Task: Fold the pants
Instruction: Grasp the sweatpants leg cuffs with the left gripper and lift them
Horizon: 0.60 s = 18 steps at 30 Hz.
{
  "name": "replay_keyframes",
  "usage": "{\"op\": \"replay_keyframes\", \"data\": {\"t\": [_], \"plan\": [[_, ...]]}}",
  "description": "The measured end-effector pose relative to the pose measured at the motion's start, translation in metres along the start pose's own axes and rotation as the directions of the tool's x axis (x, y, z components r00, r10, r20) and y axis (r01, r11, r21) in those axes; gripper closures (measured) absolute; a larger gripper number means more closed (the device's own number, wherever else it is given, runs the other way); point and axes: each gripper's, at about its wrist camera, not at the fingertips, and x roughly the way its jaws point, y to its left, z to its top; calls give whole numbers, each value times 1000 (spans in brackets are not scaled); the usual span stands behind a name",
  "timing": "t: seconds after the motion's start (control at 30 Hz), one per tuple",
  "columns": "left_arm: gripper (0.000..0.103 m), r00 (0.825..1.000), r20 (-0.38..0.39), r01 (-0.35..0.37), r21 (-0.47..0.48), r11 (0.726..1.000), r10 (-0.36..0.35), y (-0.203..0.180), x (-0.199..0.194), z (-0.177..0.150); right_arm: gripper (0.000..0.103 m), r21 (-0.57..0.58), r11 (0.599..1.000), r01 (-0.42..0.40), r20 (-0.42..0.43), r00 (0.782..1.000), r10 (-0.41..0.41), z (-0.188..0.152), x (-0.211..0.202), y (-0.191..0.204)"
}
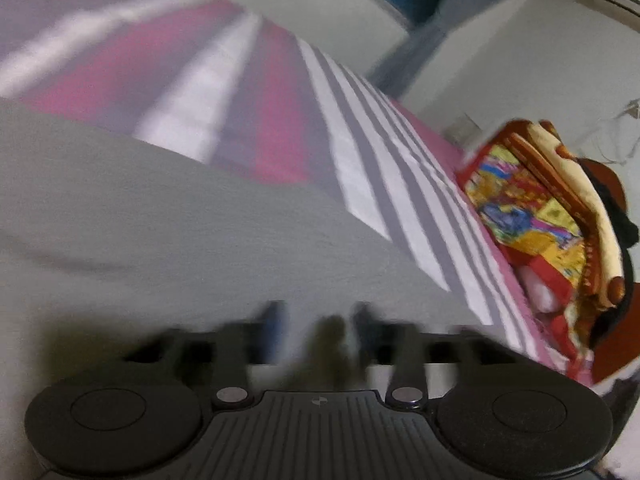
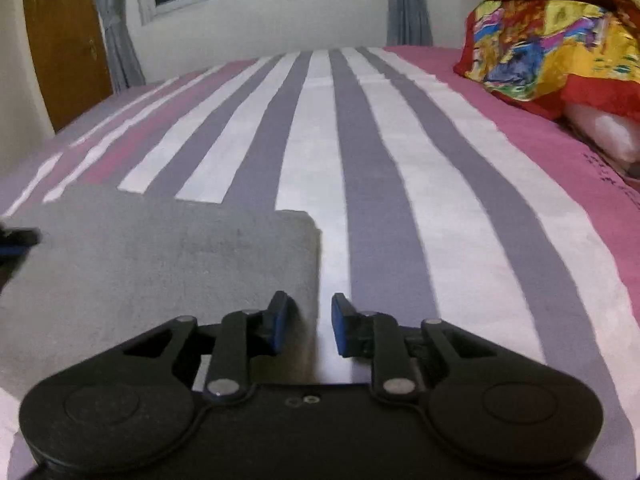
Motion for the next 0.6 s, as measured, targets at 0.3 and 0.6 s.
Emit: {"op": "replay_keyframes", "data": {"t": [0.3,0.6], "plan": [[0,940,247,-144,-339,930,235,140,-156,-47,76,115,993,-38,23,999,35,-26,-34,-26],[0,963,267,70,-378,923,37,194,-108,-32,76,132,991,-12,15,1000,11,-42,-44,-21]]}}
